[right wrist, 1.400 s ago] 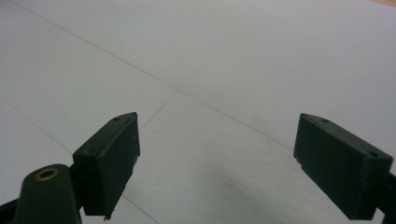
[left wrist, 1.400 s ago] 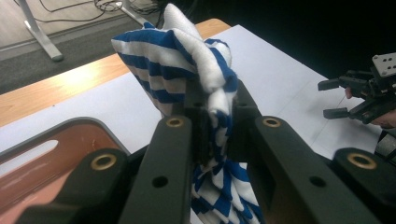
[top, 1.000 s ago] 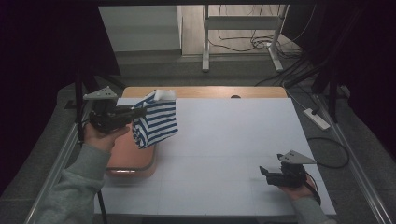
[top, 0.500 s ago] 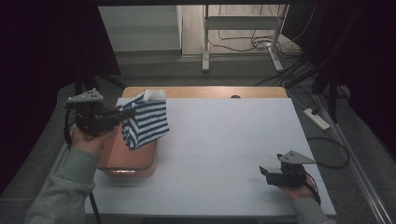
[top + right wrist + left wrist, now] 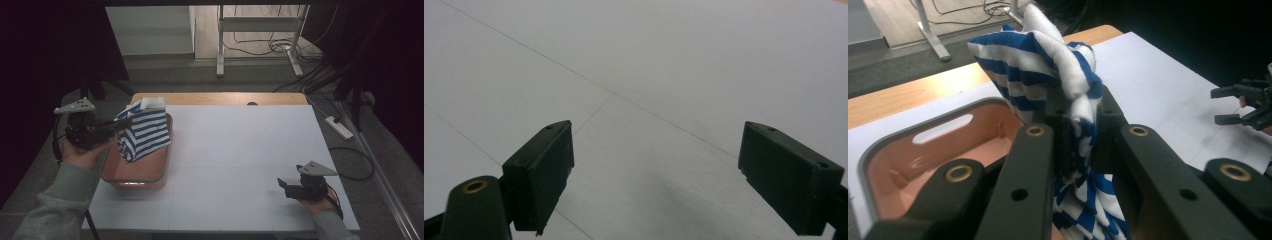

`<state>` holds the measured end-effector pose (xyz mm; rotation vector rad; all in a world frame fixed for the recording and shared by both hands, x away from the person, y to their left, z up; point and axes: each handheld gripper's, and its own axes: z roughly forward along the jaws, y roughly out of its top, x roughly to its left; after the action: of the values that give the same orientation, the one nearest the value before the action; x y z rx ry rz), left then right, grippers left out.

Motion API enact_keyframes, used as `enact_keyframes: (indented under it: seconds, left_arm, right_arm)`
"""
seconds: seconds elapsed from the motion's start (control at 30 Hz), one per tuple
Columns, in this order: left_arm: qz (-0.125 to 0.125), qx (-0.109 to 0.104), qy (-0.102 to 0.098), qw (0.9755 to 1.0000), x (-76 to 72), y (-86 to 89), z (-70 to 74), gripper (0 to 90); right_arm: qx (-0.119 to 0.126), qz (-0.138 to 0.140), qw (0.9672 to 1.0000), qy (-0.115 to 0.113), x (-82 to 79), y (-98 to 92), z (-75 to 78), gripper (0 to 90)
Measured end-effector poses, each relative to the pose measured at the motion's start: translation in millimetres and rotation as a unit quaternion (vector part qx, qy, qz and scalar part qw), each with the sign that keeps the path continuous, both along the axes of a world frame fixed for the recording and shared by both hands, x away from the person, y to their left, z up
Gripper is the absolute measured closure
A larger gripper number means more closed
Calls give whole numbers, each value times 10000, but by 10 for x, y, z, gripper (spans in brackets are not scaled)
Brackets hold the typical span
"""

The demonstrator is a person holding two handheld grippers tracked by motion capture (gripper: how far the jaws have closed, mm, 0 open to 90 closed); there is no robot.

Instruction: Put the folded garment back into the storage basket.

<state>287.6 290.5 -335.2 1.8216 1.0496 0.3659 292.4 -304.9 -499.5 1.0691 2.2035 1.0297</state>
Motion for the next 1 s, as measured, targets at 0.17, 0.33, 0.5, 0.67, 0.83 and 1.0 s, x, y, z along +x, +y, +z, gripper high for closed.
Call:
enact_keyframes:
  seconds: [0.17, 0.33, 0.5, 0.67, 0.83, 1.0]
  left_arm:
    - [88, 31, 52, 9999, -32, 98, -25, 818]
    - [83, 84, 126, 9999, -23, 142, -78, 818]
    - [72, 156, 264, 9995, 30, 145, -171, 818]
    - [81, 305, 438, 9985, 110, 142, -293, 818]
    - [58, 372, 629, 9973, 185, 141, -425, 818]
    - [-34, 426, 762, 9962, 241, 94, -534, 818]
  right_arm:
    - [-9, 2, 10000, 15, -1, 3, 1, 153]
    - [-35, 6, 10000, 8, 2, 7, -3, 153]
    - [-44, 2, 10000, 6, 2, 9, -6, 154]
    - [-45, 2, 10000, 1, 2, 6, -6, 154]
    - [-41, 4, 10000, 11, 0, 5, -5, 154]
    - [-46, -5, 10000, 11, 0, 8, -7, 154]
